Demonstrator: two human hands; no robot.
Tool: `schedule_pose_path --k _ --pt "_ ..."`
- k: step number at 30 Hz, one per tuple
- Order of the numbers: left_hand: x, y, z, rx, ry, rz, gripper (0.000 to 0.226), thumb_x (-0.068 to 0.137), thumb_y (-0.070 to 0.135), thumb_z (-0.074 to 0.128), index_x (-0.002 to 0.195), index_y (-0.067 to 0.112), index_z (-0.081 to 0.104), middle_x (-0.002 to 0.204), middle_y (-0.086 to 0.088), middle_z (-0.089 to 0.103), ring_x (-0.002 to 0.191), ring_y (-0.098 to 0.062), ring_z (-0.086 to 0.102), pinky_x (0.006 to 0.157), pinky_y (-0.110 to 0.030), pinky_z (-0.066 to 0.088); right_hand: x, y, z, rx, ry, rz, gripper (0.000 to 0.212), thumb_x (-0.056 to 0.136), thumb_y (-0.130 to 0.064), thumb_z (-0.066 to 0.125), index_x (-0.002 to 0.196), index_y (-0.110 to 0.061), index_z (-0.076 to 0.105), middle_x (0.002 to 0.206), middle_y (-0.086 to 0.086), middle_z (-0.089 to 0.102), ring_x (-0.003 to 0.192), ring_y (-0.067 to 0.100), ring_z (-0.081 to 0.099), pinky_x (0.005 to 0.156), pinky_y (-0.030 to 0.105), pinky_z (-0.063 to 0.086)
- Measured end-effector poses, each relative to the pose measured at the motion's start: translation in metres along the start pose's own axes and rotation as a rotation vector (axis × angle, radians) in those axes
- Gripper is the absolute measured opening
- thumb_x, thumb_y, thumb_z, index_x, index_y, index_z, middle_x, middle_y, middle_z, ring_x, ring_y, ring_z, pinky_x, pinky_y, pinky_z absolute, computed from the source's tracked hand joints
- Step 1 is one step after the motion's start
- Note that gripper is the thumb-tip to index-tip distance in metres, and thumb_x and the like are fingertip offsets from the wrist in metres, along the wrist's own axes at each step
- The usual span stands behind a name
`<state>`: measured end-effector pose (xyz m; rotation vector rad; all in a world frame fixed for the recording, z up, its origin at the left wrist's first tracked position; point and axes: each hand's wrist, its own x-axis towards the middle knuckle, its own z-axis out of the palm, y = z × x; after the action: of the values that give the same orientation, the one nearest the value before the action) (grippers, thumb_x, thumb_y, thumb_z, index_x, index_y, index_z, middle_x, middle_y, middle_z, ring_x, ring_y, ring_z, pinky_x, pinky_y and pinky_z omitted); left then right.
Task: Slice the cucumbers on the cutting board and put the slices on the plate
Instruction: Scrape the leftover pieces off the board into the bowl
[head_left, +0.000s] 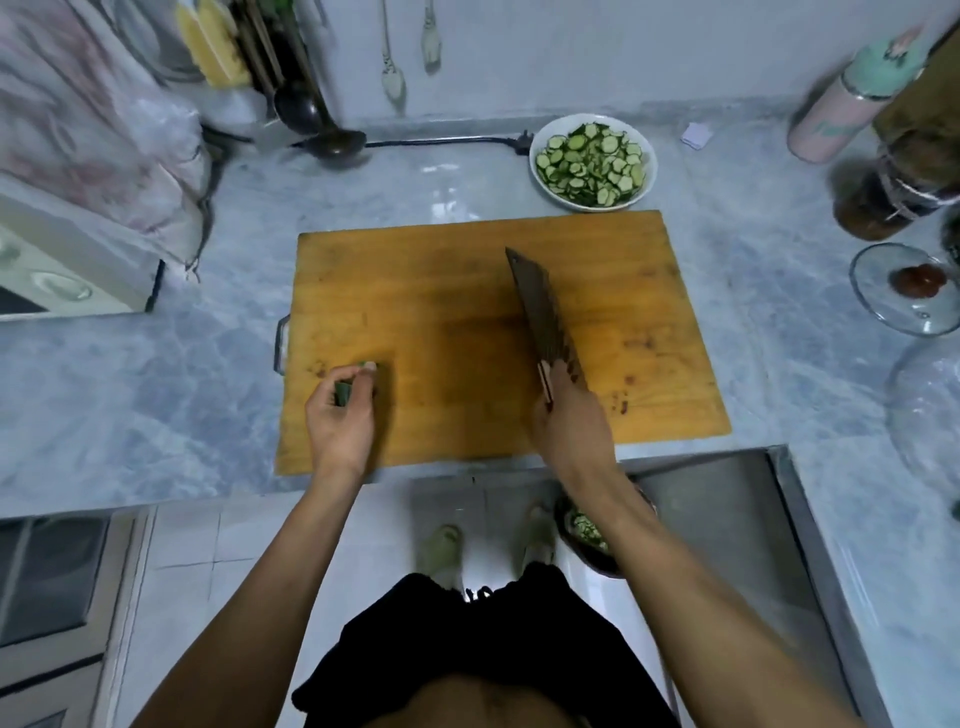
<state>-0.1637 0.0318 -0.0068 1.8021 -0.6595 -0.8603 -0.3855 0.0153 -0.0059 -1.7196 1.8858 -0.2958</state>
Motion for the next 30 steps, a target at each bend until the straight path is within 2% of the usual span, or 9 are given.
schedule_pose_path --k 4,7,10,13,17,22,24,27,30 --pt "0.009 0.003 -0.018 -0.009 -0.004 0.03 0.015 0.097 0.03 0.061 0.086 0.02 0.065 0.08 0.005 0.058 0.07 -0.003 0.052 0.055 -0.006 0.04 -0.009 -0.031 0.024 0.025 -0.07 -0.086 0.041 0.097 -0.014 0.047 0.138 -0.011 0.043 0.094 0.014 0.065 0.08 0.035 0.062 0.06 0.038 0.047" --pt "0.014 -0.001 -0.032 -0.026 -0.002 0.036 0.017 0.096 0.033 0.061 0.082 0.025 0.067 0.08 0.002 0.062 0.074 -0.013 0.056 0.063 -0.021 0.045 -0.016 -0.054 0.029 0.188 -0.058 -0.151 0.027 0.099 -0.017 0.046 0.125 -0.017 0.051 0.078 0.006 0.058 0.063 0.025 0.056 0.051 0.029 0.039" --pt "0.016 -0.004 -0.051 -0.046 0.041 0.039 0.019 0.096 0.031 0.06 0.079 0.03 0.066 0.078 0.01 0.062 0.074 -0.009 0.057 0.072 -0.028 0.045 -0.026 -0.076 0.037 0.389 -0.05 -0.206 0.01 0.1 -0.019 0.049 0.104 -0.018 0.058 0.065 -0.006 0.048 0.052 0.006 0.043 0.046 0.017 0.031" --pt "0.02 -0.012 -0.069 -0.063 0.076 0.005 0.015 0.095 0.032 0.061 0.083 0.028 0.069 0.08 0.01 0.064 0.079 -0.01 0.059 0.078 -0.035 0.049 -0.035 -0.093 0.052 0.509 -0.187 -0.257 0.023 0.101 -0.025 0.051 0.078 -0.022 0.053 0.06 -0.003 0.05 0.046 0.007 0.046 0.045 0.025 0.039" --pt "0.017 -0.019 -0.083 -0.086 0.102 -0.048 0.018 0.093 0.034 0.062 0.077 0.03 0.069 0.075 0.01 0.065 0.078 -0.015 0.059 0.075 -0.041 0.049 -0.041 -0.102 0.071 0.523 -0.383 -0.302 0.024 0.103 -0.022 0.05 0.079 -0.015 0.051 0.063 0.004 0.05 0.04 0.003 0.044 0.04 0.023 0.038" --pt "0.004 -0.019 -0.074 -0.1 0.077 -0.084 0.016 0.094 0.033 0.063 0.078 0.032 0.069 0.084 0.008 0.067 0.083 -0.014 0.06 0.077 -0.034 0.048 -0.029 -0.085 0.064 0.484 -0.294 -0.293 0.025 0.101 -0.019 0.052 0.077 -0.022 0.051 0.061 -0.007 0.05 0.044 0.001 0.047 0.048 0.028 0.041" --pt "0.0 -0.017 -0.066 -0.107 0.044 -0.088 0.013 0.094 0.035 0.063 0.083 0.031 0.07 0.089 0.005 0.067 0.085 -0.014 0.059 0.076 -0.03 0.047 -0.023 -0.069 0.052 0.515 -0.263 -0.236 0.024 0.101 -0.018 0.052 0.078 -0.024 0.052 0.06 -0.006 0.051 0.043 0.003 0.047 0.046 0.029 0.041" --pt "-0.003 -0.013 -0.056 -0.11 0.01 -0.076 0.014 0.094 0.036 0.062 0.087 0.026 0.069 0.085 0.004 0.064 0.077 -0.012 0.056 0.069 -0.027 0.044 -0.015 -0.038 0.032 0.65 -0.23 -0.102 0.017 0.103 -0.017 0.05 0.087 -0.021 0.055 0.055 0.001 0.049 0.039 0.017 0.043 0.04 0.028 0.038" --pt "-0.005 -0.009 -0.046 -0.098 -0.012 -0.053 0.016 0.095 0.037 0.061 0.084 0.028 0.067 0.078 0.006 0.061 0.068 -0.006 0.053 0.063 -0.024 0.042 -0.012 -0.011 0.014 0.729 -0.186 -0.013 0.02 0.104 -0.012 0.046 0.084 -0.013 0.05 0.051 0.0 0.045 0.037 0.018 0.037 0.037 0.025 0.032"
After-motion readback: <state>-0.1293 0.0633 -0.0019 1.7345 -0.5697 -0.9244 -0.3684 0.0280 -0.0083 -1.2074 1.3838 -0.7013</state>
